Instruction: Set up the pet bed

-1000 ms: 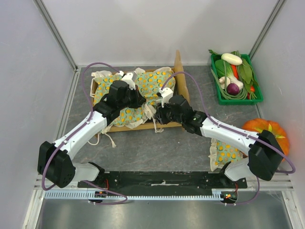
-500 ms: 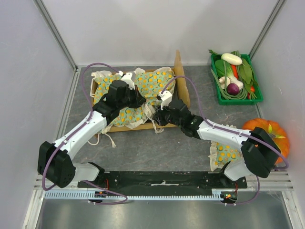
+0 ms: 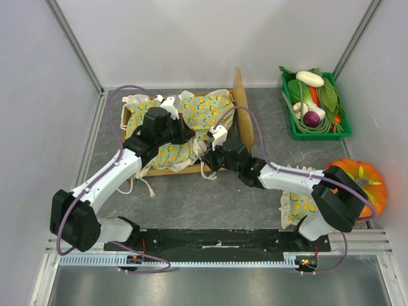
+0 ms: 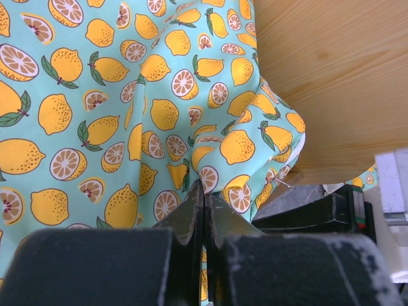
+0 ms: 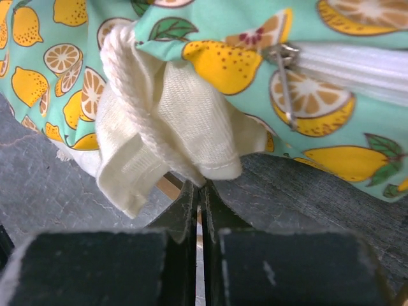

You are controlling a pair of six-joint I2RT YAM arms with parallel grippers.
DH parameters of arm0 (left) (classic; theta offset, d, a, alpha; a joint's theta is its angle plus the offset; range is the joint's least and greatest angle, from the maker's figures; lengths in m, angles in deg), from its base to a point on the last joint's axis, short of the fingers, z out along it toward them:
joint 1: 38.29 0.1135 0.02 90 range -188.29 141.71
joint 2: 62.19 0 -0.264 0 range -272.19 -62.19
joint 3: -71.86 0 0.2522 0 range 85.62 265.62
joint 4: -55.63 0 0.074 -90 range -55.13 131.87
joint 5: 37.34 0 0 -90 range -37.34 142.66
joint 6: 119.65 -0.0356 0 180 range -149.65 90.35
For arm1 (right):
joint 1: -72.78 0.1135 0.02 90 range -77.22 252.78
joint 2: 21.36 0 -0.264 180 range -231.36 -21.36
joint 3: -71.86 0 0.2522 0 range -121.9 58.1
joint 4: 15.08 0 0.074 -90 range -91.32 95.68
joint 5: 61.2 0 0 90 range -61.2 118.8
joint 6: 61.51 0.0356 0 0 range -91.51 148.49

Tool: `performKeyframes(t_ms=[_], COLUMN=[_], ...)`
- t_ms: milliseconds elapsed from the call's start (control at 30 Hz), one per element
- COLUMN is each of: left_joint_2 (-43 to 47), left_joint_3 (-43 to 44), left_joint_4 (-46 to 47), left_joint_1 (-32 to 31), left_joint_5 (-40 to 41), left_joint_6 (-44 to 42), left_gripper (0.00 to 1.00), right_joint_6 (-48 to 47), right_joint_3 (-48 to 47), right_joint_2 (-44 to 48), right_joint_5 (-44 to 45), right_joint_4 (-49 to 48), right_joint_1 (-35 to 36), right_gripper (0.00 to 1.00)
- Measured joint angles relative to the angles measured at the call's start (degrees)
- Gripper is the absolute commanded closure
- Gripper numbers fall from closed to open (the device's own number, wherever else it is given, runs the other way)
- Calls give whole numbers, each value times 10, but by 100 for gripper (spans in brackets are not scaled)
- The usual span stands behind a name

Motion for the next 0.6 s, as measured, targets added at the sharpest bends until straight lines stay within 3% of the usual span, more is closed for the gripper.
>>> performKeyframes(t_ms=[300,600], left_joint_2=[9,9], left_joint_3=[-8,-9], left_joint_4=[3,4], left_joint_1=[10,13], left_joint_5=[-9,-16], left_joint_6=[2,2], left_gripper=[98,98], right_joint_6=[-40,-115], right_joint_3=[-2,-96], right_joint_2=[109,150], right_joint_5=[87,131], right_joint_4=[93,217], right_joint_1=[3,3], right_gripper=[95,98])
